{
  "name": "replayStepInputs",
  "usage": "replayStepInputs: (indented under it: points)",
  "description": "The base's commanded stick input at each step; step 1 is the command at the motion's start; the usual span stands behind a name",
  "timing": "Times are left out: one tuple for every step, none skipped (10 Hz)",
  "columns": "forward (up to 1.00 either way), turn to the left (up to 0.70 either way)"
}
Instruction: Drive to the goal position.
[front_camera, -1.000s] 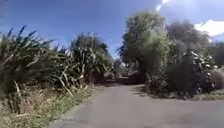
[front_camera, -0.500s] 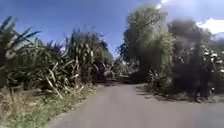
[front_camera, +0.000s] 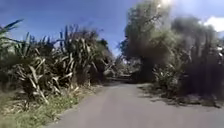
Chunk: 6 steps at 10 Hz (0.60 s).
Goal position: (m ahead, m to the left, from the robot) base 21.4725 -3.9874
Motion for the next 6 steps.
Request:
replayStepInputs:
  points:
    - [1.00, -0.40]
    - [1.00, -0.40]
    - [1.00, -0.36]
    - [1.00, -0.29]
    - [1.00, -0.22]
    - [1.00, 0.00]
